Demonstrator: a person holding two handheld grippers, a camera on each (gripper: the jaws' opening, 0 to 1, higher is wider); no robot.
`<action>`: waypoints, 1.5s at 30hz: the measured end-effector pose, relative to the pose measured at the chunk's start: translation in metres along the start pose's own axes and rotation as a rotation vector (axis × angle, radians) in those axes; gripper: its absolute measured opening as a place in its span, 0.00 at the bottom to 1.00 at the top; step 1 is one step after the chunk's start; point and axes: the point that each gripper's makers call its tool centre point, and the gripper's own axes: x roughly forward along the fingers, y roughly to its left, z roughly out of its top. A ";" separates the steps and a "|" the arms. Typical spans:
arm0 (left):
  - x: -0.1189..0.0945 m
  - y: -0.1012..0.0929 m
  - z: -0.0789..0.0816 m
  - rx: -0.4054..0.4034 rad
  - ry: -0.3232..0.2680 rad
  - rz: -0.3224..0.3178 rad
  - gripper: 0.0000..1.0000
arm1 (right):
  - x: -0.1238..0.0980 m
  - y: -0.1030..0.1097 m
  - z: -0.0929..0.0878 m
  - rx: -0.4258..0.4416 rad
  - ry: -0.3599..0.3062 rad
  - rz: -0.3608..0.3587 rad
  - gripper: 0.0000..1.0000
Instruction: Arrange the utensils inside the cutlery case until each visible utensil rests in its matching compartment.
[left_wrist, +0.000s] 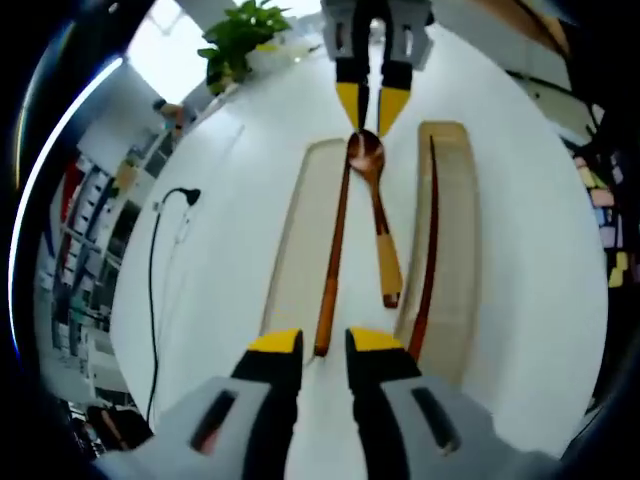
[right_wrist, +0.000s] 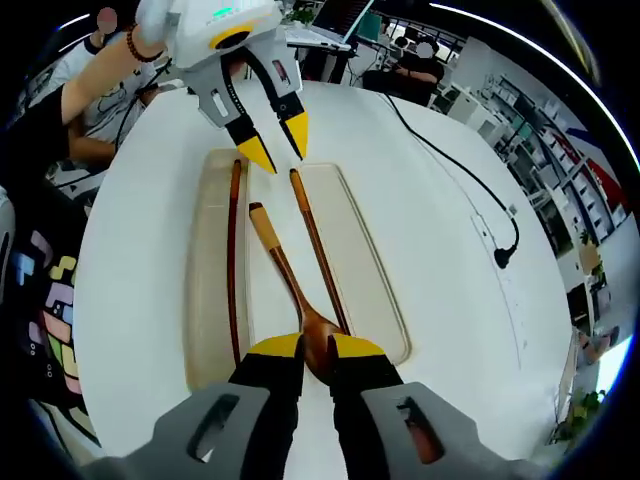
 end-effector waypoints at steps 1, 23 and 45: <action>0.002 -0.001 -0.001 0.005 0.004 -0.002 0.17 | 0.002 -0.001 0.002 -0.004 -0.004 0.004 0.08; 0.016 -0.010 -0.010 -0.075 0.066 -0.050 0.10 | 0.032 0.003 0.017 0.166 -0.042 0.119 0.08; 0.018 -0.008 -0.015 -0.152 0.086 -0.219 0.07 | 0.048 0.007 0.013 0.165 0.050 0.181 0.08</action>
